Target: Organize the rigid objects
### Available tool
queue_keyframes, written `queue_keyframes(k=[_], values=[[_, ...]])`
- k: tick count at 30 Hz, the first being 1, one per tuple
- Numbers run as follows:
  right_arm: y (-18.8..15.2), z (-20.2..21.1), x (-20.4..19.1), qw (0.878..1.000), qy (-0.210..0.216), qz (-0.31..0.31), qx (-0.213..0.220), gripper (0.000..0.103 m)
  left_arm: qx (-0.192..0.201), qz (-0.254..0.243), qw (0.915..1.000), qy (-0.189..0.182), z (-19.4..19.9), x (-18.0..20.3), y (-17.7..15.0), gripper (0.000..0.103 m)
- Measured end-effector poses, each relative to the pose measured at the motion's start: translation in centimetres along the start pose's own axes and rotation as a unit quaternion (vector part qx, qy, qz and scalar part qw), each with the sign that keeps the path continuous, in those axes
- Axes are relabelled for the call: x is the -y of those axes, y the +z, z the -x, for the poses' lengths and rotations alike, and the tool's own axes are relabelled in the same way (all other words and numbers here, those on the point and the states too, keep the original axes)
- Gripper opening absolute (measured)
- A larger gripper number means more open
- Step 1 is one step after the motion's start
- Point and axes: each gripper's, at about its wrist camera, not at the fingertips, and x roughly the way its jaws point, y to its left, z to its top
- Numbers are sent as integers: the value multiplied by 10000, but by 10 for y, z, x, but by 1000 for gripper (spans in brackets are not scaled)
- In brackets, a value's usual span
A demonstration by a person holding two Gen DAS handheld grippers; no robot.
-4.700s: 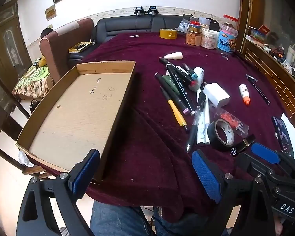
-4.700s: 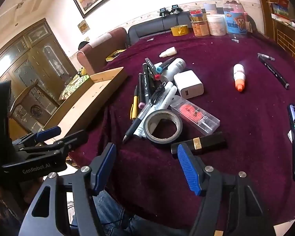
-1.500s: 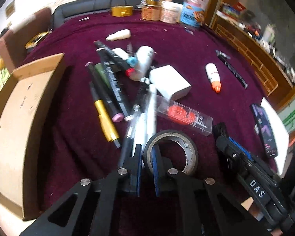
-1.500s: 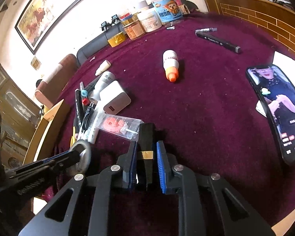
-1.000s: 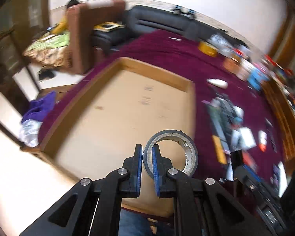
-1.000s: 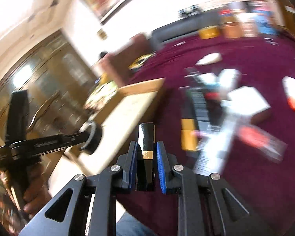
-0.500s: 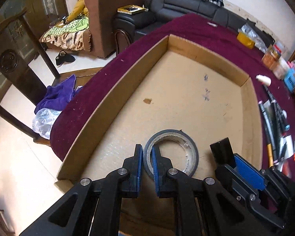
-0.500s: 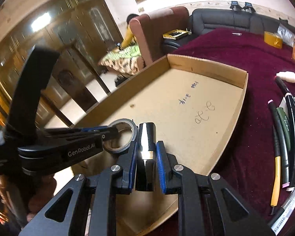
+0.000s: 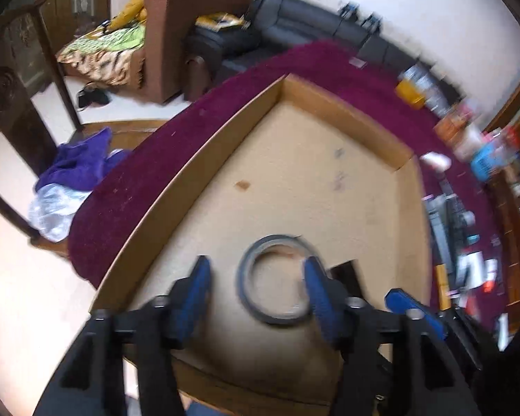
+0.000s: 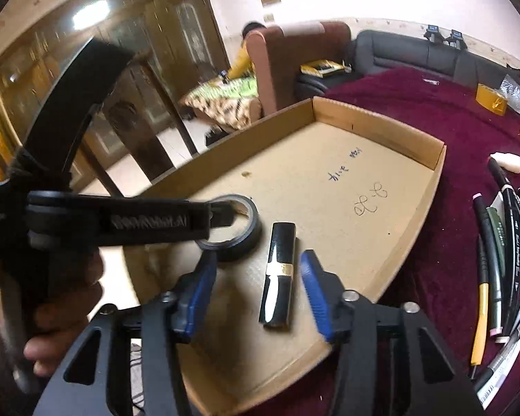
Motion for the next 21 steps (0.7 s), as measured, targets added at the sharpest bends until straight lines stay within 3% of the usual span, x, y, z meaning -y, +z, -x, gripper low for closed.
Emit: queue_keyframes(k=[3, 5, 11, 13, 16, 21], values=[[-4, 28, 5, 9991, 285, -75, 314, 54, 213, 94, 9996, -180, 13, 3, -6, 77], [-8, 45, 9, 9976, 420, -114, 538, 62, 244, 160, 9991, -312, 19, 6, -10, 78], [-31, 81, 35, 9947, 553, -492, 719, 65, -214, 272, 9933, -1107, 23, 17, -26, 79], [-37, 91, 47, 9936, 514, -622, 785, 65, -174, 315, 9904, -1337, 31, 21, -30, 79], [-43, 103, 61, 9925, 362, -769, 875, 65, 159, 272, 9935, -1091, 41, 25, -28, 79], [-57, 111, 86, 9912, 76, -1001, 864, 65, -85, 568, 9913, -1186, 34, 22, -25, 79]])
